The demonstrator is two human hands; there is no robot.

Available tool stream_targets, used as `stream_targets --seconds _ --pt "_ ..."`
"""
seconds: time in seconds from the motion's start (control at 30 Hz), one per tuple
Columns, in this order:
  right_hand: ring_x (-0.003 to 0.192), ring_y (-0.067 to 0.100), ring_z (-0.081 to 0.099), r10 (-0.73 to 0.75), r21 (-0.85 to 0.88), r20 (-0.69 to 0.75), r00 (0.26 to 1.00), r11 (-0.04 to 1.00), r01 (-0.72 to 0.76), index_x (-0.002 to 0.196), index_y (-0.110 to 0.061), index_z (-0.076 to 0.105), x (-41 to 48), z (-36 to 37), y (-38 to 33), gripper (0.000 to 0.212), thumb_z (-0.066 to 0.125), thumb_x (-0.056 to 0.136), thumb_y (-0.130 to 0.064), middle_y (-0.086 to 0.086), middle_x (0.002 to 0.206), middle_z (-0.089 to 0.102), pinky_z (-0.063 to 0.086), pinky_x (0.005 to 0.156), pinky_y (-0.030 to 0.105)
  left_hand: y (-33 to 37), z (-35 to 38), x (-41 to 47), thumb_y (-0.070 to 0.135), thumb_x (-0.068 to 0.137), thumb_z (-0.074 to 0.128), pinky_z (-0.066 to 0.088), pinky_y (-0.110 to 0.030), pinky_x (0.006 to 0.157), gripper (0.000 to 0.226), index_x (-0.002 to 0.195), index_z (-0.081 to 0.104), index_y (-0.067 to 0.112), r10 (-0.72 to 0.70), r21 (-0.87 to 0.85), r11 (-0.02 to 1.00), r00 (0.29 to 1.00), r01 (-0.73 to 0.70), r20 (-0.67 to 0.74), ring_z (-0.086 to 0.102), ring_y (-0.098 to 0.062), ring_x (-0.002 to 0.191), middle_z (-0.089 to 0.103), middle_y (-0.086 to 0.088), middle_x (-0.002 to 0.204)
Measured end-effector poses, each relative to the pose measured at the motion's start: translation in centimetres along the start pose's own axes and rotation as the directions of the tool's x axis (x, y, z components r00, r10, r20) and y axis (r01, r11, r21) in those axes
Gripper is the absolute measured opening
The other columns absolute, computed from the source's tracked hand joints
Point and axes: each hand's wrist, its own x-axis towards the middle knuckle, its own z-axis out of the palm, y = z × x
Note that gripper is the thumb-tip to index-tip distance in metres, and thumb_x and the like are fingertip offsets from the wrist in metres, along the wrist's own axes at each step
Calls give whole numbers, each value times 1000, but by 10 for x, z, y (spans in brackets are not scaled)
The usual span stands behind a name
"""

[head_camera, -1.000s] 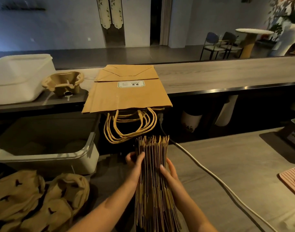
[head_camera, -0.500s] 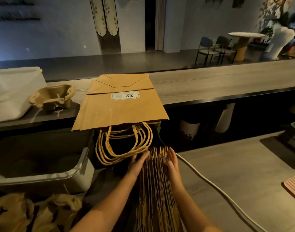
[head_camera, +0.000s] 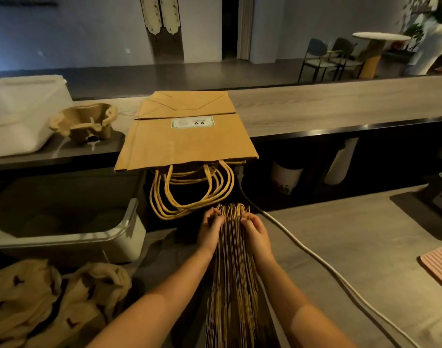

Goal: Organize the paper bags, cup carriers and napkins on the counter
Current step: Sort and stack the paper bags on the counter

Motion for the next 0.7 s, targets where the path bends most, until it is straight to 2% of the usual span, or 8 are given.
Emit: stream_targets --seconds 0.07,0.17,0.23,0.3,0.43,0.6,0.7 --pt "81 13 59 1 -18 -23 1000 1000 -1 91 -16 57 -6 -1 2 11 48 94 -9 2 89 60 48 67 21 -8 1 -11 16 92 54 42 -28 81 8 94 51 23 -11 -52 999 999 8 -50 50 -23 99 55 -3 99" --pt "76 13 57 4 -28 -40 999 1000 -5 88 -16 55 -19 -3 5 14 47 94 -6 2 84 58 48 64 20 -25 -1 -28 23 91 56 40 -36 92 32 121 47 12 -22 -65 998 997 17 -72 48 -26 108 49 -8 118" --pt "71 12 58 22 -9 -17 1000 1000 -23 89 -14 54 -29 -5 8 12 47 93 -6 1 82 59 49 58 16 -28 -7 -33 20 94 51 40 -38 94 35 127 44 11 -25 -65 998 997 20 -72 48 -26 111 48 -8 121" --pt "72 11 59 28 -9 14 999 1000 -28 90 -14 55 -36 -8 11 10 49 93 -8 1 83 60 49 57 16 -27 -14 -31 22 94 50 39 -41 99 28 121 47 15 -37 -63 997 999 35 -35 49 -29 115 51 -8 120" --pt "83 16 59 16 4 50 999 1000 -16 93 -15 58 -49 -8 18 6 52 93 -16 3 91 61 48 71 26 -21 -21 -36 31 92 52 41 -42 97 8 100 51 33 -21 6 1000 997 21 69 50 -28 114 50 -10 126" --pt "96 20 62 33 22 22 999 999 -34 108 -18 61 -54 -12 22 17 51 94 -20 8 107 64 49 75 28 -21 -22 -48 32 90 55 38 -42 100 35 120 41 43 31 3 999 993 -32 113 39 -24 126 37 0 138" --pt "94 10 64 48 11 66 997 999 -48 110 -19 62 -51 -16 14 22 46 96 -24 0 105 66 49 73 21 -14 -28 -46 37 89 55 38 -42 100 35 118 42 49 36 103 993 985 -55 171 34 -25 129 29 0 144"
